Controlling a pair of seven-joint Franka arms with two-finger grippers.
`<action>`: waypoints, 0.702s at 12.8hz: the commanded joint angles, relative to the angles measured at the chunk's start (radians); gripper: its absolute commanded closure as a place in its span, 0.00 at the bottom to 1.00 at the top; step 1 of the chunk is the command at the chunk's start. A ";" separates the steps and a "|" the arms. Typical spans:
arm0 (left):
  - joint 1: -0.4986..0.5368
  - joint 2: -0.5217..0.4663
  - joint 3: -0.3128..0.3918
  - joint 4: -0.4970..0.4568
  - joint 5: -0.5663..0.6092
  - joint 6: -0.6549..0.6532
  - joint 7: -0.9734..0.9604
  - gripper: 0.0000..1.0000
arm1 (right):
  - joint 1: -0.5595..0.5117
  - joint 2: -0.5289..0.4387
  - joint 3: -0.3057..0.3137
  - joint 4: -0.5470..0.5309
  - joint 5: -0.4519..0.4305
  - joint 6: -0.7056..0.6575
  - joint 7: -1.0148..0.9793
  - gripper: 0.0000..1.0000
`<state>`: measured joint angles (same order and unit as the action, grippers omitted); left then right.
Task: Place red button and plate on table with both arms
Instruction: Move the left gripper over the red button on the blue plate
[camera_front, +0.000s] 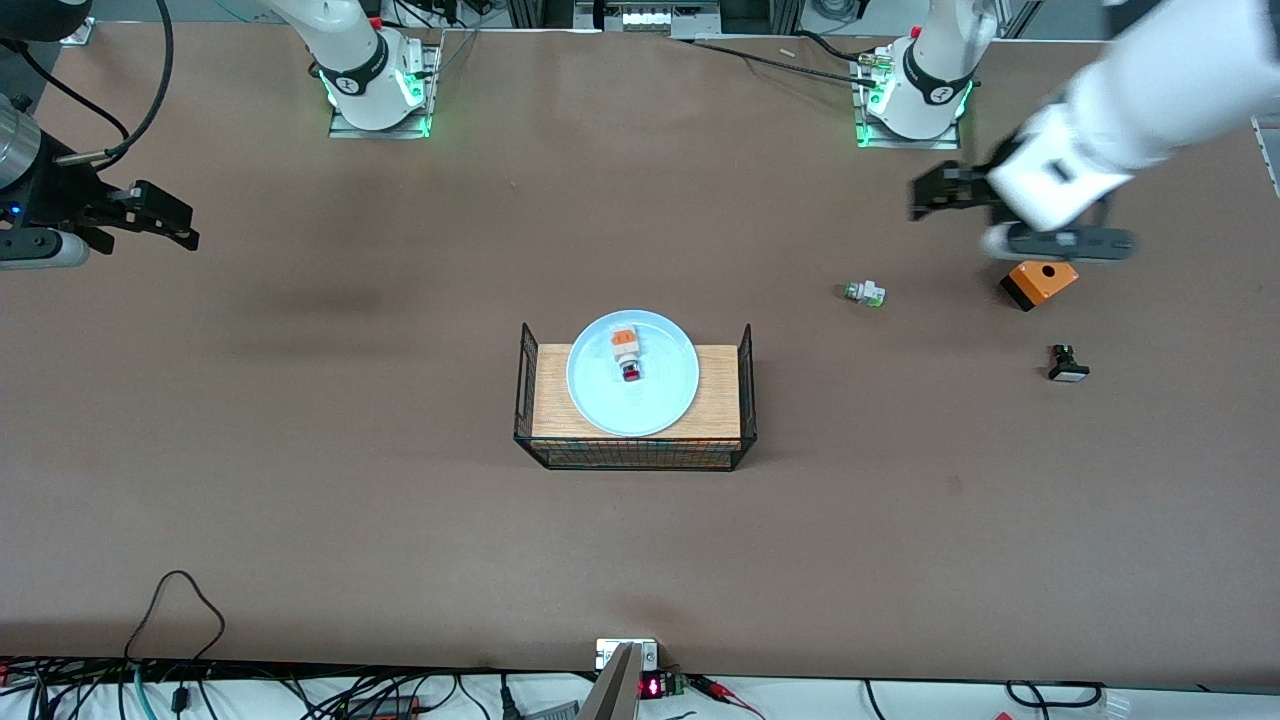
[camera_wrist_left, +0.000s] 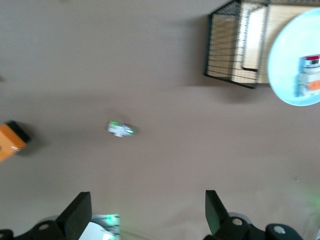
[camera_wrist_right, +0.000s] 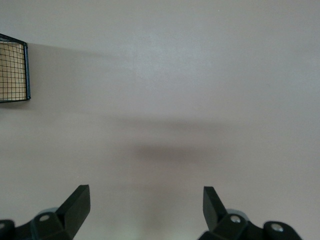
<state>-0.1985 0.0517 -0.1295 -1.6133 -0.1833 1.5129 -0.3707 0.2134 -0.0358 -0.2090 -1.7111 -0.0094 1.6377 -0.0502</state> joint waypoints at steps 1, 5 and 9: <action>-0.068 0.097 -0.051 0.078 -0.002 0.137 -0.128 0.00 | 0.000 -0.016 0.002 -0.004 -0.009 -0.015 -0.002 0.00; -0.151 0.206 -0.150 0.070 0.101 0.542 -0.356 0.00 | 0.001 -0.007 0.002 0.001 -0.008 -0.007 0.000 0.00; -0.208 0.322 -0.150 0.064 0.249 0.883 -0.537 0.00 | 0.001 0.001 0.002 0.007 -0.004 -0.005 0.001 0.00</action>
<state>-0.3851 0.3186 -0.2847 -1.5841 0.0265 2.3103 -0.8038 0.2135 -0.0349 -0.2091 -1.7115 -0.0093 1.6365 -0.0502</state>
